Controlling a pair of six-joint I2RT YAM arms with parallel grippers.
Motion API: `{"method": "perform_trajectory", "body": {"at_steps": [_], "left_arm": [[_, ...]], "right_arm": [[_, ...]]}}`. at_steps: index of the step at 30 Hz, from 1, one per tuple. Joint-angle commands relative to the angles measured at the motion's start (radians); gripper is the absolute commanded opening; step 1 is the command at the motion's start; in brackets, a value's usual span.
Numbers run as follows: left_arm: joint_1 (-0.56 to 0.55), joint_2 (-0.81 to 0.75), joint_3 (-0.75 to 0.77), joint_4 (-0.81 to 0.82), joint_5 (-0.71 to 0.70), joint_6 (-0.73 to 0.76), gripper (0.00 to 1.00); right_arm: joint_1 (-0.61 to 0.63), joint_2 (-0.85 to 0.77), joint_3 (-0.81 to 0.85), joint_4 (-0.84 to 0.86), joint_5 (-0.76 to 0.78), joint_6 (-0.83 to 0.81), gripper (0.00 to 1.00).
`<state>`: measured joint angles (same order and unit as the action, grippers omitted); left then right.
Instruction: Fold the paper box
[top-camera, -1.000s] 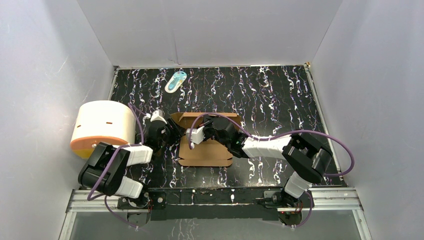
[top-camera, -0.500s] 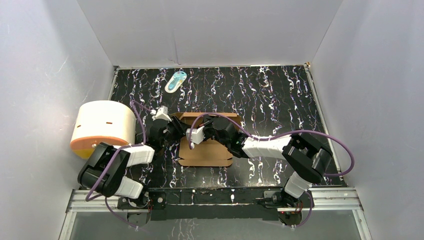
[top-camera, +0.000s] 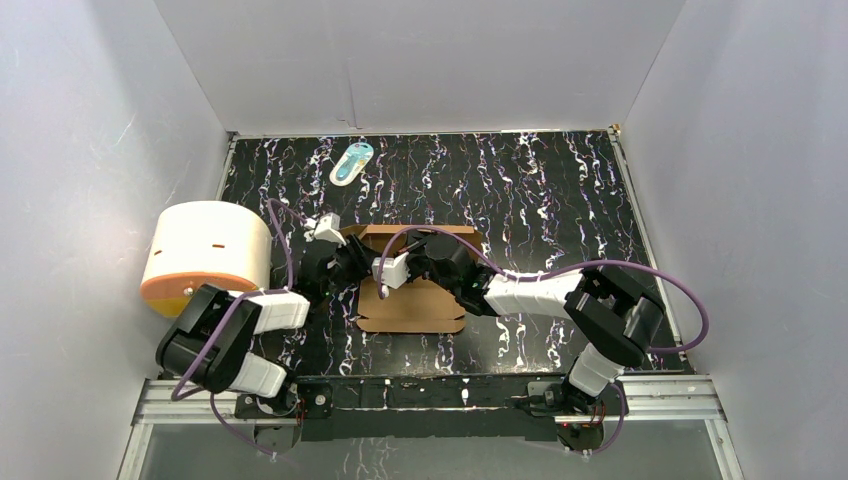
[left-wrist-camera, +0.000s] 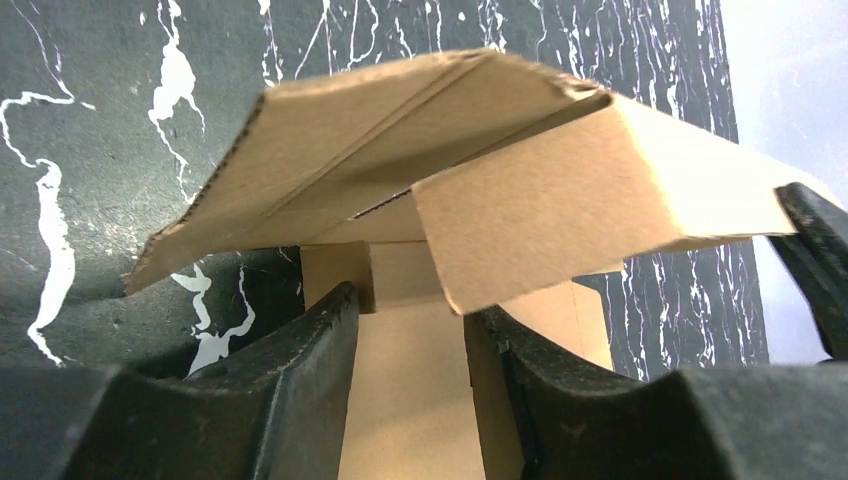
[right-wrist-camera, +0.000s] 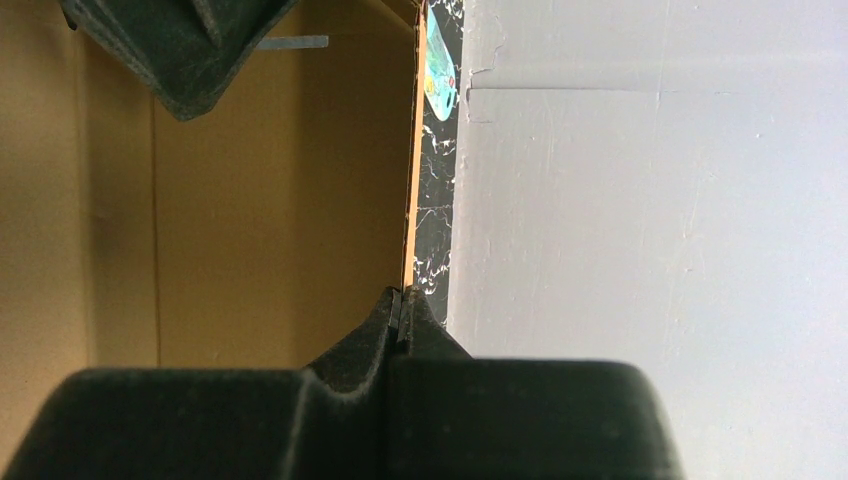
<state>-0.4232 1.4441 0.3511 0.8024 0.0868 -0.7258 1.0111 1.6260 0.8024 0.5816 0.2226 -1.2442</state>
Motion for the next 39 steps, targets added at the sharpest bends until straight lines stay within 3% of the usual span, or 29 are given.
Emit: {"method": "perform_trajectory", "body": {"at_steps": [1, 9, 14, 18, 28, 36, 39], "left_arm": [[-0.005, -0.106, -0.011, -0.032, -0.064, 0.072, 0.42], [0.017, -0.281, -0.055, -0.155, -0.251, 0.237, 0.38], [0.079, -0.327, -0.09, -0.112, -0.301, 0.277, 0.33], [0.147, -0.3, -0.108, -0.007, -0.171, 0.296, 0.36], [0.256, -0.192, -0.114, 0.147, 0.075, 0.409, 0.61], [0.323, -0.064, -0.044, 0.233, 0.306, 0.458, 0.62], [0.325, -0.044, -0.037, 0.238, 0.339, 0.48, 0.58]], "right_arm": [[0.009, 0.005, -0.016, -0.058, -0.024, 0.01, 0.0], [0.008, 0.001, -0.014, -0.058, -0.018, -0.005, 0.0], [0.0, 0.003, -0.011, -0.064, -0.022, -0.009, 0.0], [-0.002, 0.0, -0.006, -0.092, -0.03, -0.008, 0.0], [-0.002, 0.006, 0.009, -0.135, -0.047, -0.005, 0.0], [-0.002, 0.002, 0.037, -0.204, -0.073, 0.001, 0.0], [-0.002, 0.002, 0.042, -0.214, -0.072, 0.001, 0.0]]}}
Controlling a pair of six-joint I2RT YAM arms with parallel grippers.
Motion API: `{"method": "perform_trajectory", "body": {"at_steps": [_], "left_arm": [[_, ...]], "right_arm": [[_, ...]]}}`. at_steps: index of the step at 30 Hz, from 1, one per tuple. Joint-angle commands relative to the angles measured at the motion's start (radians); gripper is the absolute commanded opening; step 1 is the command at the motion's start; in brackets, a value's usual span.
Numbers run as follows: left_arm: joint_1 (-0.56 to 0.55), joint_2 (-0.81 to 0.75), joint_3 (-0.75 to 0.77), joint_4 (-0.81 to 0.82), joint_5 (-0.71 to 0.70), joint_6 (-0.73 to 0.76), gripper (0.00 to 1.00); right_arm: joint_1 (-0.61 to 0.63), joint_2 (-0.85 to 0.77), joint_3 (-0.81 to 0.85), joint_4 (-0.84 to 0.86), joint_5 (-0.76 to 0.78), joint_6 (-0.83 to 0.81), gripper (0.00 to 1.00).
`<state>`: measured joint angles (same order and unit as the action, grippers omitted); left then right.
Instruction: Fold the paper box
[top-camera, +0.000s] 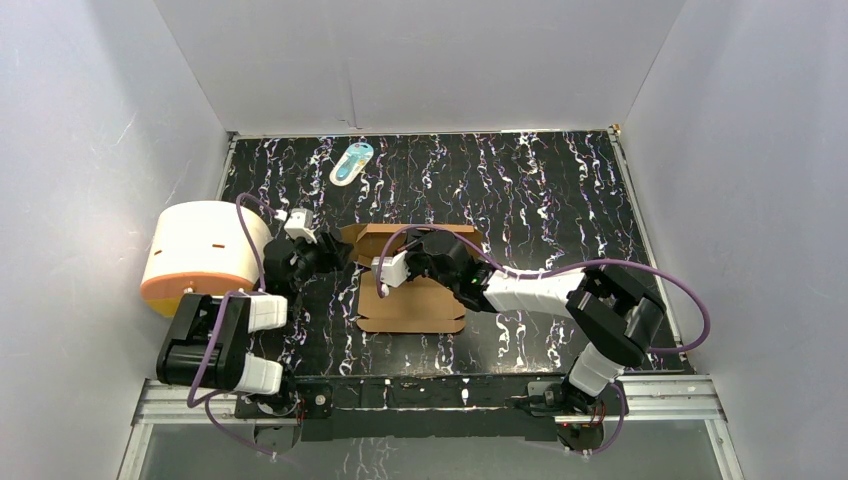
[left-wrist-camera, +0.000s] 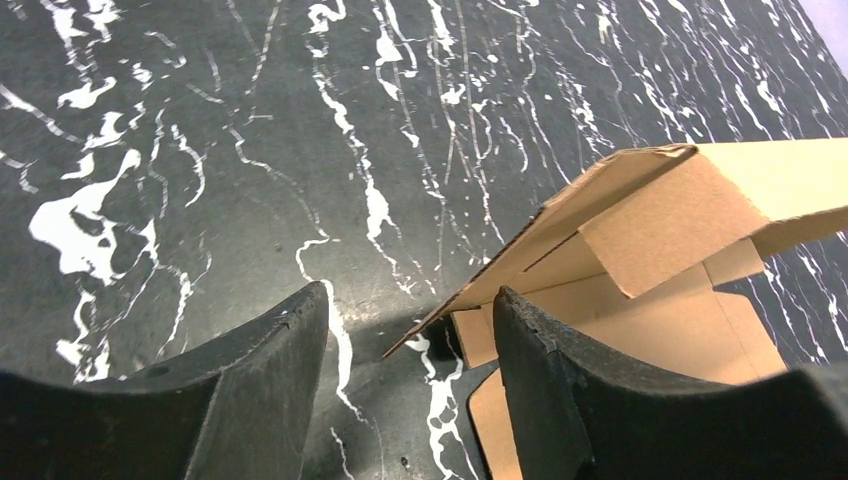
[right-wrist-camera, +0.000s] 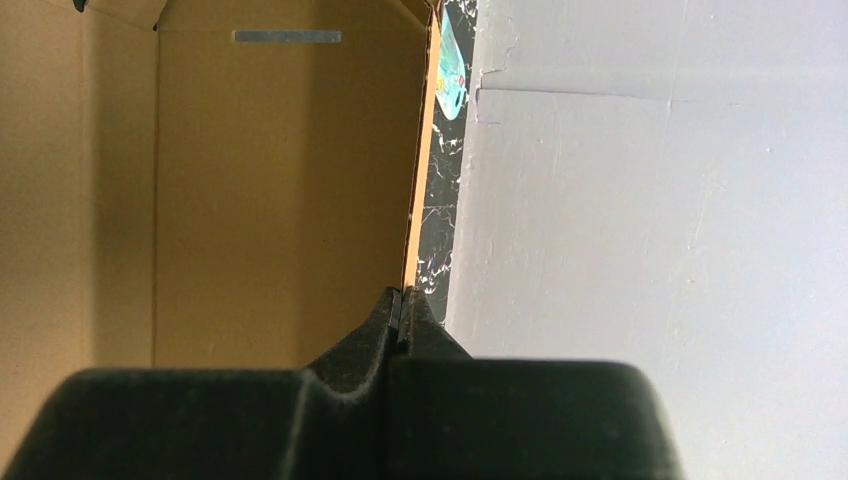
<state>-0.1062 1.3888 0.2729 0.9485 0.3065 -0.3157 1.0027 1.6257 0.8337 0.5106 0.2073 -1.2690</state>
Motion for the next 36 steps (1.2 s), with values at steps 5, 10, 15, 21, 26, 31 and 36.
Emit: {"method": "perform_trajectory", "body": {"at_steps": [5, 10, 15, 21, 26, 31, 36], "left_arm": [[0.008, 0.027, 0.055, 0.094, 0.176, 0.085, 0.52], [0.008, 0.073, 0.072, 0.113, 0.206, 0.099, 0.35], [0.008, 0.038, 0.059, 0.113, 0.216, 0.093, 0.1], [-0.005, -0.004, 0.02, 0.111, 0.213, 0.081, 0.0], [-0.077, -0.084, -0.007, 0.095, 0.138, 0.076, 0.0], [-0.162, -0.157, -0.003, 0.0, 0.047, 0.1, 0.0], [-0.223, -0.182, -0.023, -0.056, -0.047, 0.086, 0.0]], "right_arm": [[0.007, 0.009, 0.017, -0.149, -0.063, 0.027, 0.0], [0.007, 0.007, 0.023, -0.164, -0.063, 0.034, 0.0], [0.006, 0.008, 0.017, -0.152, -0.048, 0.031, 0.0], [0.006, 0.004, 0.019, -0.129, -0.034, 0.033, 0.0], [0.007, -0.003, 0.015, -0.099, -0.018, 0.037, 0.0], [0.006, 0.017, 0.018, -0.065, -0.001, 0.042, 0.0], [0.007, 0.022, 0.007, -0.037, 0.008, 0.044, 0.0]]}}
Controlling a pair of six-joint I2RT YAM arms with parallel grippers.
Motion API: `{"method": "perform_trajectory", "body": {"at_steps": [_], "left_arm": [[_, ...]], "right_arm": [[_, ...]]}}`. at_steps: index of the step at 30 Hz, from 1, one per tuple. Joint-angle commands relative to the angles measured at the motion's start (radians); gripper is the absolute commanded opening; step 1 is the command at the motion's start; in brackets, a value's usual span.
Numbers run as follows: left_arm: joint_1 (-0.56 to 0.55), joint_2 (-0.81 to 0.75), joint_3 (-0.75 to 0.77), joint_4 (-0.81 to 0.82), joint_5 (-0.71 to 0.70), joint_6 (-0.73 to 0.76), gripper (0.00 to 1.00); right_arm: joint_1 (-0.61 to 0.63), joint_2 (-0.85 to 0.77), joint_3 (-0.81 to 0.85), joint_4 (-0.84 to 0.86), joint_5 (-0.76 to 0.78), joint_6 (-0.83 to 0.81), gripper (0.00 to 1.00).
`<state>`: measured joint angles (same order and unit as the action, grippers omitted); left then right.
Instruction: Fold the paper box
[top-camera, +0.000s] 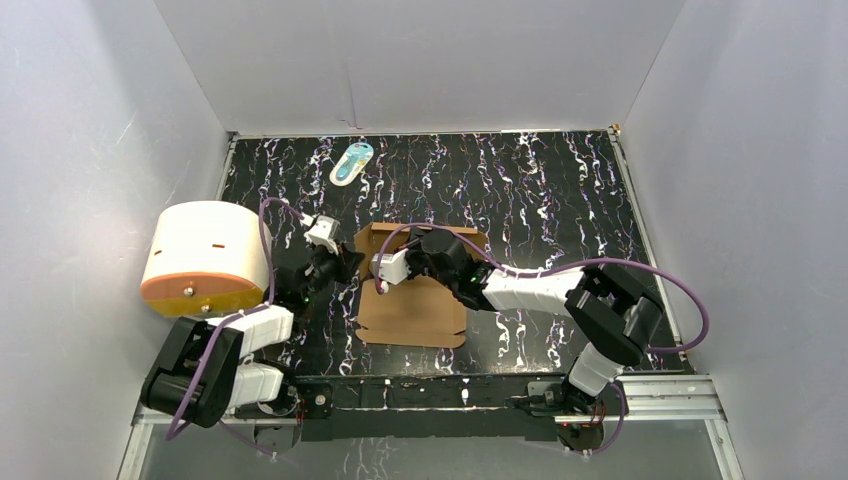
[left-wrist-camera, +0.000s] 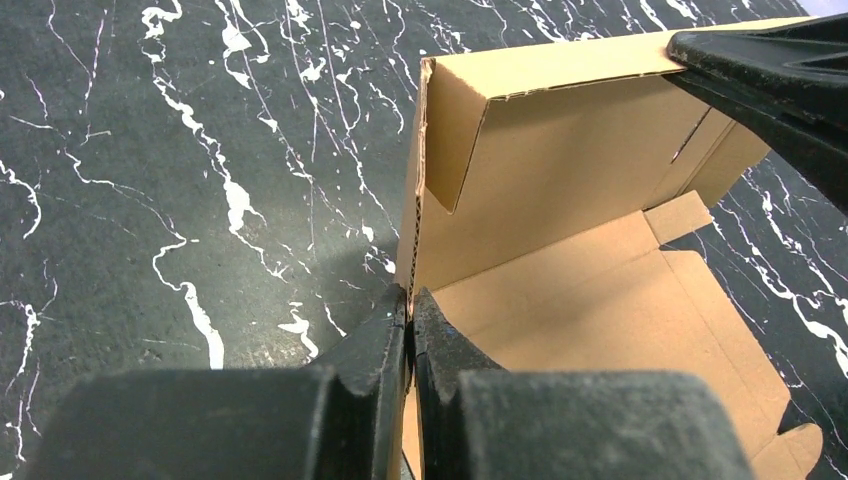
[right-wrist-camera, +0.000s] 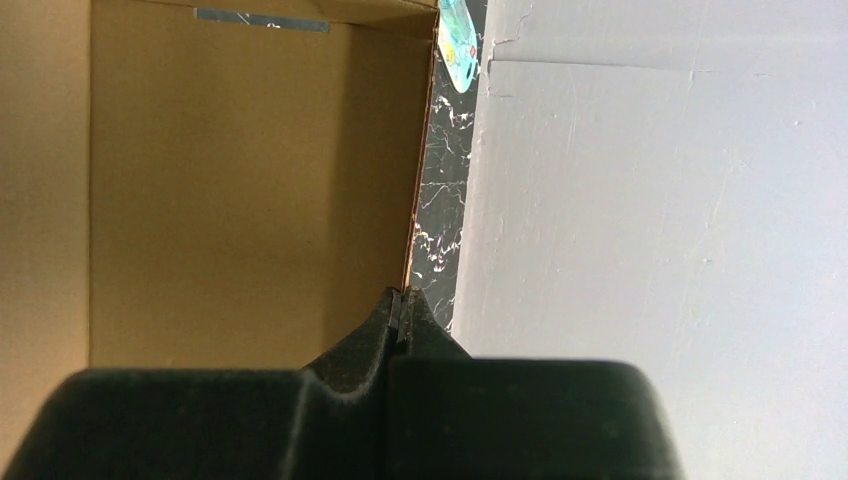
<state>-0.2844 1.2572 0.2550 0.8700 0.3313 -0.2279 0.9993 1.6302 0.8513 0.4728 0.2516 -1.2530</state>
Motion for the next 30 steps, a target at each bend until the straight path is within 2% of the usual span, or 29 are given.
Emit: {"method": "perform_trajectory", "body": {"at_steps": [1, 5, 9, 19, 30], "left_arm": [[-0.053, -0.052, -0.01, 0.018, -0.084, -0.008, 0.0], [-0.097, -0.044, -0.012, 0.005, -0.149, -0.036, 0.0], [-0.147, -0.035, -0.015, 0.004, -0.198, -0.053, 0.06], [-0.262, -0.004, -0.063, 0.049, -0.3, -0.053, 0.13], [-0.271, 0.049, -0.127, 0.164, -0.262, -0.11, 0.22]], "right_arm": [[0.01, 0.014, -0.018, 0.008, -0.042, 0.028, 0.0], [0.017, 0.007, -0.037, 0.021, -0.064, 0.025, 0.0], [0.03, 0.004, -0.069, 0.056, -0.062, 0.008, 0.0], [0.091, 0.019, -0.154, 0.23, 0.053, -0.114, 0.0], [0.138, 0.056, -0.232, 0.385, 0.139, -0.223, 0.0]]}}
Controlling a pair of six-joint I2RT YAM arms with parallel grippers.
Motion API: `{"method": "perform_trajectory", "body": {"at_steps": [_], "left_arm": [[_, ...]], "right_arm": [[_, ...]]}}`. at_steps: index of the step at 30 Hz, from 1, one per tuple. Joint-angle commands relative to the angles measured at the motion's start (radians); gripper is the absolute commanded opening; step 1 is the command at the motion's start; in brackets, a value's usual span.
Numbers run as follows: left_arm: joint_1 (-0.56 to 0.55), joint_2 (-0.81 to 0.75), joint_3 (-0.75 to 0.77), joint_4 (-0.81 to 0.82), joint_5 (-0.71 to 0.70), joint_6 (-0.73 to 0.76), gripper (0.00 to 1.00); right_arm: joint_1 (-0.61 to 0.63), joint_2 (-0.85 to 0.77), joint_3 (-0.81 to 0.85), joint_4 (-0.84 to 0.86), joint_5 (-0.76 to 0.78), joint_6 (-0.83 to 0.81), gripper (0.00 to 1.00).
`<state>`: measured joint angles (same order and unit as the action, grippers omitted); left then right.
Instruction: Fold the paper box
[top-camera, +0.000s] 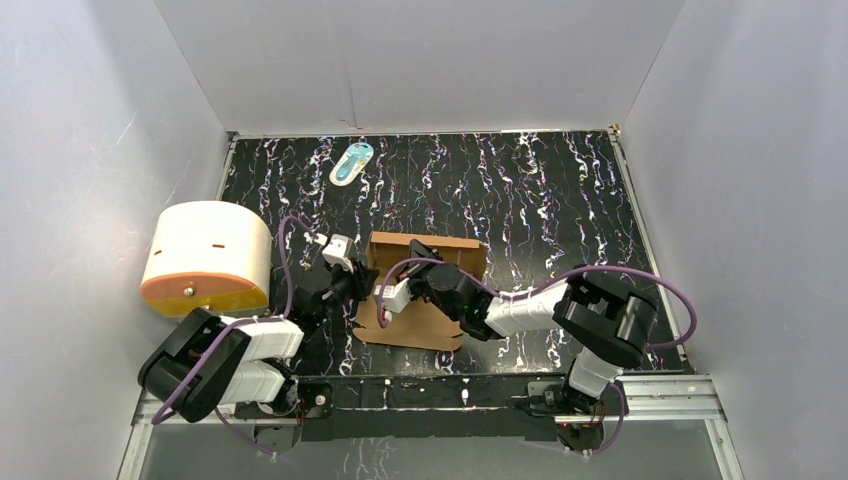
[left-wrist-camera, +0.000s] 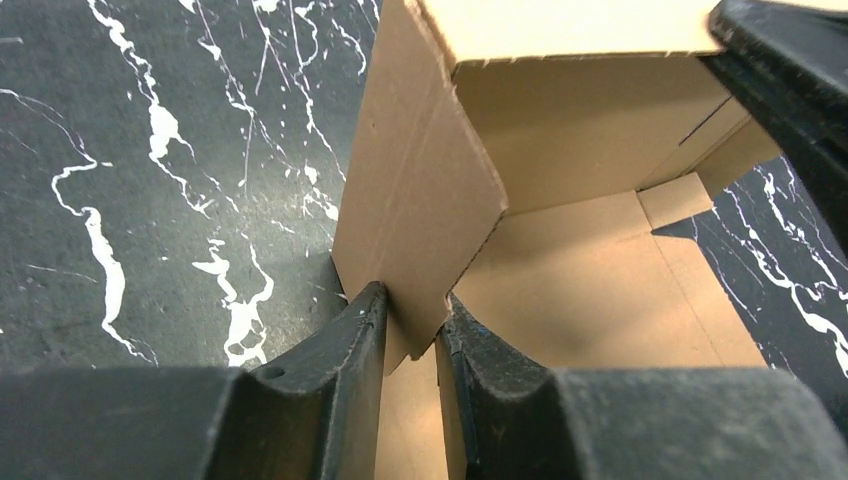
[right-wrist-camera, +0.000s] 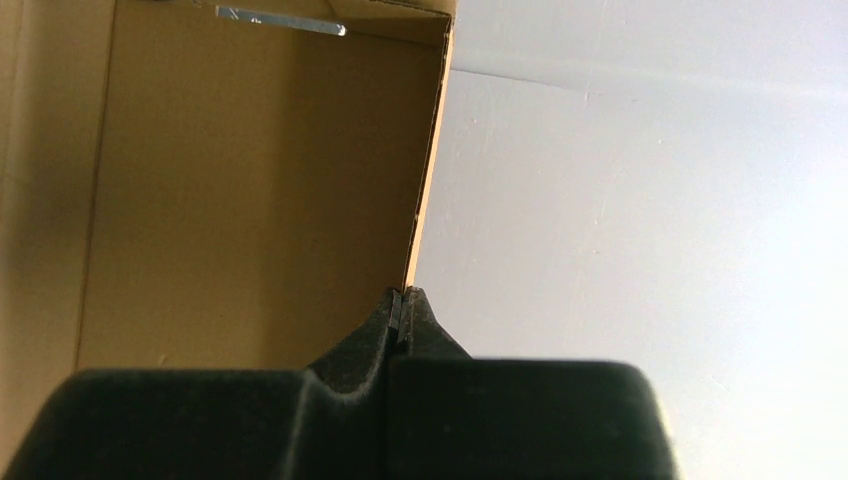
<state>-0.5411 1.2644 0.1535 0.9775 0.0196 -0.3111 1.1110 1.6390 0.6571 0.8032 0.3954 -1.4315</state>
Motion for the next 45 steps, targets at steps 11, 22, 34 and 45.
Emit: {"method": "perform_trajectory", "body": {"at_steps": [11, 22, 34, 45], "left_arm": [[-0.014, -0.081, -0.066, 0.073, 0.041, -0.035, 0.5], [-0.01, -0.391, 0.009, -0.168, -0.041, 0.043, 0.72], [0.112, -0.418, 0.067, -0.174, -0.218, -0.044, 0.64], [0.38, -0.181, 0.121, -0.135, 0.042, -0.17, 0.59]], "right_arm": [[0.046, 0.04, -0.061, 0.089, 0.028, -0.08, 0.0], [0.046, 0.031, -0.052, 0.038, 0.017, -0.057, 0.0], [0.046, 0.043, -0.04, 0.022, 0.017, -0.049, 0.0], [0.045, 0.01, -0.035, -0.005, 0.004, -0.049, 0.0]]}}
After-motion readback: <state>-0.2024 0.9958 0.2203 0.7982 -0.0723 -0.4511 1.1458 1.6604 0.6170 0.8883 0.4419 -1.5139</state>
